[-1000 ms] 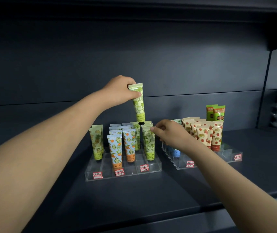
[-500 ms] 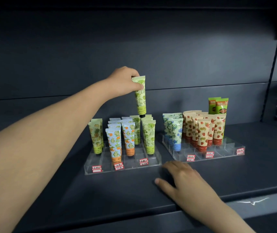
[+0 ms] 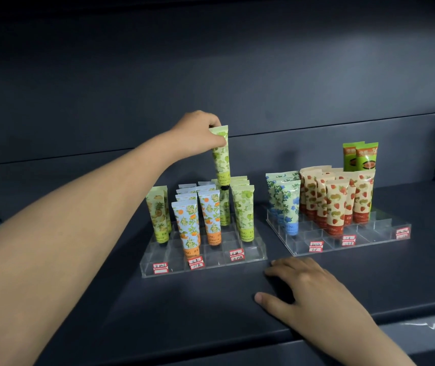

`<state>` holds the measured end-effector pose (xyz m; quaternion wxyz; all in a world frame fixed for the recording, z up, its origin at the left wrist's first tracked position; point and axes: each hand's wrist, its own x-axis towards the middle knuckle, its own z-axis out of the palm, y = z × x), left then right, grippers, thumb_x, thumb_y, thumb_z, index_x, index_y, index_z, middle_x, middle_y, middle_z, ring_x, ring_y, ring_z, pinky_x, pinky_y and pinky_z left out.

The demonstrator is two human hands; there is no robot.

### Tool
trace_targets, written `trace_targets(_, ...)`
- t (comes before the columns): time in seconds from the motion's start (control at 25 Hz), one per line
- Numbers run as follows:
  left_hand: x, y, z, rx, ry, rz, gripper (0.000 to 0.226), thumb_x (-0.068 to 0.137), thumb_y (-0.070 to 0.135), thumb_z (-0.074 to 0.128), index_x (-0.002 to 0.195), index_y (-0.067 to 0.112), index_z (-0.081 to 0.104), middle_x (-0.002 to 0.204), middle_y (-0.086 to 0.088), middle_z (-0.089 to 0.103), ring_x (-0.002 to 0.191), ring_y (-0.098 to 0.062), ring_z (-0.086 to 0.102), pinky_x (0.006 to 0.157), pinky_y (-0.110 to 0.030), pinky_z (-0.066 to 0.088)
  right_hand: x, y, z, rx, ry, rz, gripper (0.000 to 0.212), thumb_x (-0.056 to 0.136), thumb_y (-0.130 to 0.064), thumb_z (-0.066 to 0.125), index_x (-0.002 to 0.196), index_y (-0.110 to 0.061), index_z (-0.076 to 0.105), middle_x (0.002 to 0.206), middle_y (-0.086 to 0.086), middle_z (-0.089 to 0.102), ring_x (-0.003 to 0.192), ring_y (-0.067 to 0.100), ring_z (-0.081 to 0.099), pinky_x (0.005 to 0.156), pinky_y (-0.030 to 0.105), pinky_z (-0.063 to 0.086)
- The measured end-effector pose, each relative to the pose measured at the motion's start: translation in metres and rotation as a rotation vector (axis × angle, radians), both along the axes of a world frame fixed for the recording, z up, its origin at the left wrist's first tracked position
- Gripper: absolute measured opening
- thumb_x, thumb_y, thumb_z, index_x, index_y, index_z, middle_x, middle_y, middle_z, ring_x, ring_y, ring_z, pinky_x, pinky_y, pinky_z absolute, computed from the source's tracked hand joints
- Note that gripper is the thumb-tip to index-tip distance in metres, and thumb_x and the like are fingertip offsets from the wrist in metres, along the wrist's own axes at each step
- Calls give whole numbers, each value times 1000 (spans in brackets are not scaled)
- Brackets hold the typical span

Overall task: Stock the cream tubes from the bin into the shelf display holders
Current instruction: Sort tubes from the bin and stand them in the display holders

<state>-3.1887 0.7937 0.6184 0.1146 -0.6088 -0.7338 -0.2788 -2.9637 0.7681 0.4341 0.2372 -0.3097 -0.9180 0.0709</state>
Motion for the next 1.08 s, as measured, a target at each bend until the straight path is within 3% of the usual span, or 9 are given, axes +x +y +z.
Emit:
trace_targets(0.2,-6,5,-15,-87,-4,-19,19,80,22,66,94,11,66,86,-2,58,73,-15,48,55,-25,33,0,1,0,-13,-1,3,58,85,-67,38,135,-37,41,141,-23,35,132,1,26,105,19,24)
trace_targets(0.32,-14,6,-20,-150,-73,-51,20,78,22,72,95,13,66,91,0,64,83,-14,56,64,-22,41,1,1,0,-21,8,11,58,84,-68,40,134,-37,41,140,-23,37,130,1,28,104,18,25)
trace_targets(0.56,-18,12,-32,-235,-102,-65,16,77,22,74,88,12,69,80,4,65,78,-11,57,67,-22,42,3,-1,1,-42,31,6,57,82,-68,42,130,-38,40,133,-21,43,126,1,33,99,19,29)
trace_targets(0.8,-20,18,-40,-316,-81,-108,17,77,22,74,88,9,71,82,4,68,83,-13,60,85,-34,50,4,-3,3,-87,58,-25,73,80,-69,45,142,-38,18,138,-19,38,128,3,33,101,19,28)
trace_targets(1.08,-22,18,-39,-357,-75,-121,18,77,24,74,89,11,71,84,4,68,85,-12,60,87,-33,49,3,0,-1,-93,85,-18,74,79,-70,46,141,-39,18,137,-18,40,127,3,34,100,19,29)
